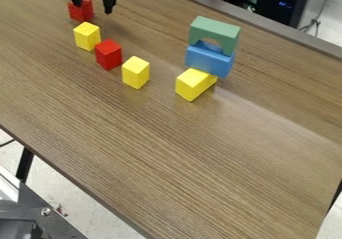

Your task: Move the red cube to the right

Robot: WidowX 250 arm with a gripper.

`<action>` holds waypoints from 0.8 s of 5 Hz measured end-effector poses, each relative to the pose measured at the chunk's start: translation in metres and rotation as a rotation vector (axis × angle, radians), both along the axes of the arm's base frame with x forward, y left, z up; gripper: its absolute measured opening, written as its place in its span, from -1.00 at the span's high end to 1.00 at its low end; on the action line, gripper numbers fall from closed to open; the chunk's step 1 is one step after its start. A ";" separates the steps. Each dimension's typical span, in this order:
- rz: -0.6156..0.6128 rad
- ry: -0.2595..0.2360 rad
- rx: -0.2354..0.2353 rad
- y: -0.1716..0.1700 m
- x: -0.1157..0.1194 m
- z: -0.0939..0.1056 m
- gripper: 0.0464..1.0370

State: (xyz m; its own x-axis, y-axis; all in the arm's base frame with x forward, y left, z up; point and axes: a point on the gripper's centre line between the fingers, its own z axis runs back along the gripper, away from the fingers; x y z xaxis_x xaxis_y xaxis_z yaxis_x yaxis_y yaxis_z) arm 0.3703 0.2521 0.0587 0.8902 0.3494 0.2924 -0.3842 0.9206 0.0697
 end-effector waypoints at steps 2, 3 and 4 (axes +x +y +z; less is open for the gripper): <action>-0.006 -0.008 0.028 0.030 0.005 0.015 -0.93; 0.020 -0.013 0.033 0.039 0.011 0.013 -0.93; 0.026 0.041 0.023 0.047 0.014 0.006 -0.93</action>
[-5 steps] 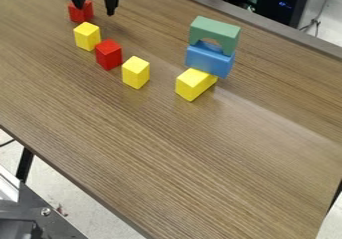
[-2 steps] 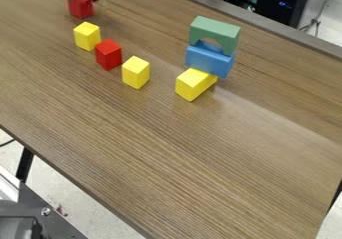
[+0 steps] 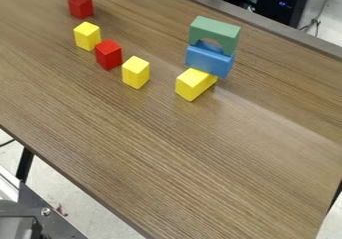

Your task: Move the red cube to the right

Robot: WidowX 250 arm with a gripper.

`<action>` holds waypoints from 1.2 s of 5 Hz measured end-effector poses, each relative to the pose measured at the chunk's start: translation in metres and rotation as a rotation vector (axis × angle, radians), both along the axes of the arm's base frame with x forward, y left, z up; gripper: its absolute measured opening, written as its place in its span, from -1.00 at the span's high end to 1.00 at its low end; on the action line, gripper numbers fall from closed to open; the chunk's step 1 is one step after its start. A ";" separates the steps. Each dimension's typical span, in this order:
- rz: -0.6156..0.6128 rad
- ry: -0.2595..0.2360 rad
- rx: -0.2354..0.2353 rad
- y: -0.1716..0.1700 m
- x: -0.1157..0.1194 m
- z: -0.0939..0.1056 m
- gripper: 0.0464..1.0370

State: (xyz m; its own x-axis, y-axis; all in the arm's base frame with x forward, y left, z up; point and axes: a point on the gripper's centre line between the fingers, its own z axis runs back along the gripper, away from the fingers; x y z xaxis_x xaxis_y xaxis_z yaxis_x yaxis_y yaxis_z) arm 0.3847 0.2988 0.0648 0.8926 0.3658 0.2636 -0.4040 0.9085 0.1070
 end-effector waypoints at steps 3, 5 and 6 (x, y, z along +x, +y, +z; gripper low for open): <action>-0.061 0.102 -0.047 0.012 -0.008 -0.020 -0.83; -0.097 0.149 -0.093 0.009 -0.009 -0.013 -0.01; -0.096 0.136 -0.122 0.006 -0.008 -0.008 -0.01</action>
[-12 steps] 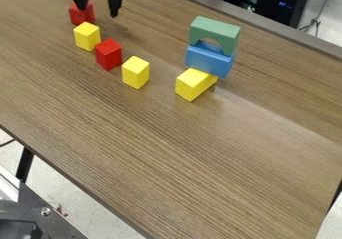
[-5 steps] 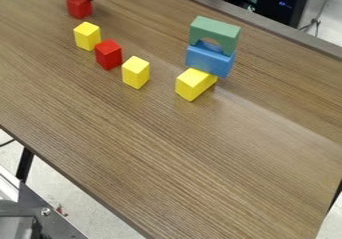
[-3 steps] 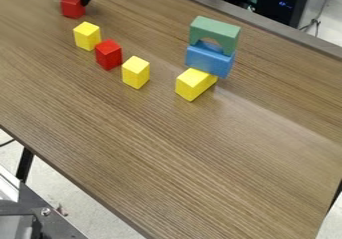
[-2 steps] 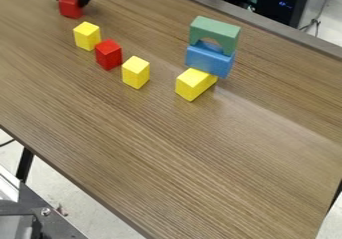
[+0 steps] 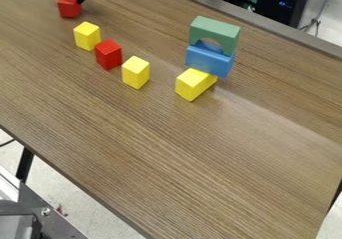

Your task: Move the red cube to the right

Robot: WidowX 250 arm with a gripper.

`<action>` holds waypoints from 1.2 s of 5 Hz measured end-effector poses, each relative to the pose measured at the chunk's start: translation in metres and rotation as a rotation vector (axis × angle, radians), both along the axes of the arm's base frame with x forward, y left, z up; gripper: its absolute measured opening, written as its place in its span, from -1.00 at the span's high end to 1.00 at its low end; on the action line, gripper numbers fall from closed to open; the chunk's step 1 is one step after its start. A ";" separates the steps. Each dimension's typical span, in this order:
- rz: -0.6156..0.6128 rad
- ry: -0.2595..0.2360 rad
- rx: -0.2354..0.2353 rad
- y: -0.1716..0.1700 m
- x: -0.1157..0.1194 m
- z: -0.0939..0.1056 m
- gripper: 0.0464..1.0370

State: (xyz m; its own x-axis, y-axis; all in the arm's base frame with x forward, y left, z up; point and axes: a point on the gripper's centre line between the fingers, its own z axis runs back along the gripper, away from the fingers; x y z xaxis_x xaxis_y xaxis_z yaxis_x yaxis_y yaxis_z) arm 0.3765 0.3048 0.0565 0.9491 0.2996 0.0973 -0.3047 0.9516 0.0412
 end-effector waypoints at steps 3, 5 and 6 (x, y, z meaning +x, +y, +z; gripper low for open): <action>0.007 -0.103 -0.065 -0.021 0.015 0.051 -0.01; -0.108 -0.084 -0.037 -0.062 0.008 0.036 -0.01; -0.132 -0.073 -0.017 -0.066 0.002 0.021 -0.01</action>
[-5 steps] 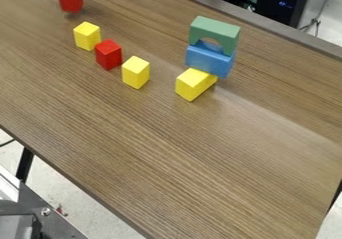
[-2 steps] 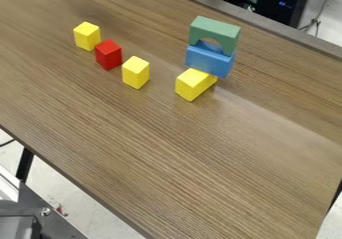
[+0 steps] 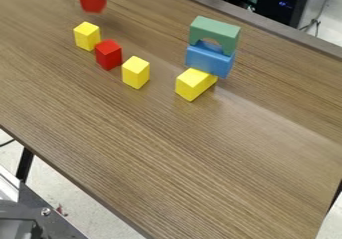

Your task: Move the red cube to the right

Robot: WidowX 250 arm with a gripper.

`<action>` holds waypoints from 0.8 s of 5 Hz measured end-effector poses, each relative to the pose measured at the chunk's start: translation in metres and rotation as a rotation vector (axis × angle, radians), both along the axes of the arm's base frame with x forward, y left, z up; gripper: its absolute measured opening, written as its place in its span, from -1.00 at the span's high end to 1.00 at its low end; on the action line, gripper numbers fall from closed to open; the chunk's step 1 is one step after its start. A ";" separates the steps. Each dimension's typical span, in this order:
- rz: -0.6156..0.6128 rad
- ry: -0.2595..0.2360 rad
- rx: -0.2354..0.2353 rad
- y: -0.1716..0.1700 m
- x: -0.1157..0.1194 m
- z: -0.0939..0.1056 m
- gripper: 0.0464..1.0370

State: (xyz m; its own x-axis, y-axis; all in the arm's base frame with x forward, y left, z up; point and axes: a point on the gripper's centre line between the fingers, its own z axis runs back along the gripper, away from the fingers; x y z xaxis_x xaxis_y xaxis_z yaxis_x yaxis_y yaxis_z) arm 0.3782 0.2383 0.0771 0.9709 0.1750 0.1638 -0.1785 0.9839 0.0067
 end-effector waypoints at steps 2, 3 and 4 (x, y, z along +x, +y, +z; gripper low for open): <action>-0.015 0.001 0.021 0.000 -0.004 -0.017 -0.01; -0.015 -0.010 0.024 0.000 -0.003 -0.019 -0.16; -0.013 -0.017 0.029 0.001 -0.002 -0.020 -0.75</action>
State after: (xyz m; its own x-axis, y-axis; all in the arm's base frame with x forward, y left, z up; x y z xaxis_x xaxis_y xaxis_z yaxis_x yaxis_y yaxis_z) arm 0.3758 0.2391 0.0568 0.9701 0.1572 0.1847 -0.1659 0.9856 0.0324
